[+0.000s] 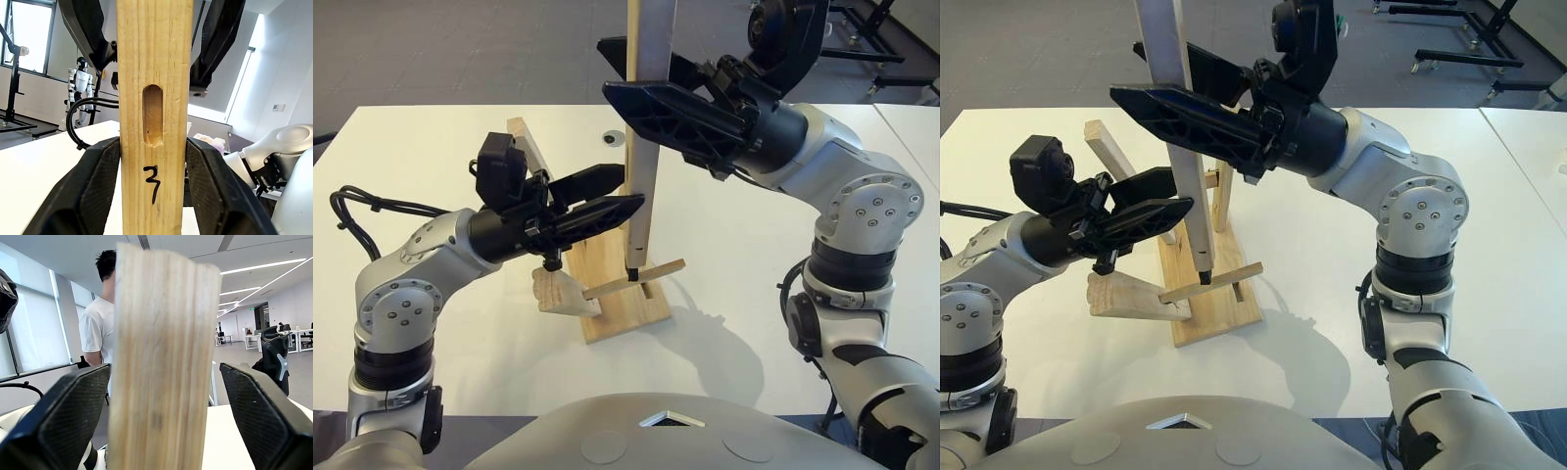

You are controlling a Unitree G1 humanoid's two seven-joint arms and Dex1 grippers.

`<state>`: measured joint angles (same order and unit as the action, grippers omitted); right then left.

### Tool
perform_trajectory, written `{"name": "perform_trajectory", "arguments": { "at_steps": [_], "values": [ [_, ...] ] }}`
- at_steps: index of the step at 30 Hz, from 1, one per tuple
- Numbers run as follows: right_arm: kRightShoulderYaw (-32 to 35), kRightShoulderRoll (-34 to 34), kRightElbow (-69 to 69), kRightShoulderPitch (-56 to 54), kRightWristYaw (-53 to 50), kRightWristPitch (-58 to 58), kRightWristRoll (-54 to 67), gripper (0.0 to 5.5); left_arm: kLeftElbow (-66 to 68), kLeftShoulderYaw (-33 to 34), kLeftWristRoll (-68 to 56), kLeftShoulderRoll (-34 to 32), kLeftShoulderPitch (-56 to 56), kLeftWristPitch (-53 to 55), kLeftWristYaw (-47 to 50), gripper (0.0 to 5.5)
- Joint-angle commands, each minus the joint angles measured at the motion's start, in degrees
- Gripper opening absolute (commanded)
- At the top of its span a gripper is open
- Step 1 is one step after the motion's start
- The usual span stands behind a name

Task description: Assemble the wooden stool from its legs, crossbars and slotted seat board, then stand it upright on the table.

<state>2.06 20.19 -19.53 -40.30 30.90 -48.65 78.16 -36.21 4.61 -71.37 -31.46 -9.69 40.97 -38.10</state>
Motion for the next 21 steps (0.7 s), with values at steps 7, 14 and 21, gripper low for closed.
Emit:
{"name": "perform_trajectory", "arguments": {
  "at_steps": [7,14,21],
  "values": [
    [0.3,0.4,-0.3,-0.9,1.9,-0.8,0.0,2.15,-0.8,0.7,-0.2,-0.1,1.1,-1.0,-1.7,2.04],
    [1.7,0.4,-2.0,0.8,5.0,3.1,-3.2,2.05,1.3,2.5,-1.3,1.5,1.3,-2.0,0.1,2.64],
    [9.2,5.1,0.5,4.9,11.4,9.5,-9.3,2.05,2.3,9.4,-2.4,0.1,3.7,-3.6,2.6,3.80]
  ]
}}
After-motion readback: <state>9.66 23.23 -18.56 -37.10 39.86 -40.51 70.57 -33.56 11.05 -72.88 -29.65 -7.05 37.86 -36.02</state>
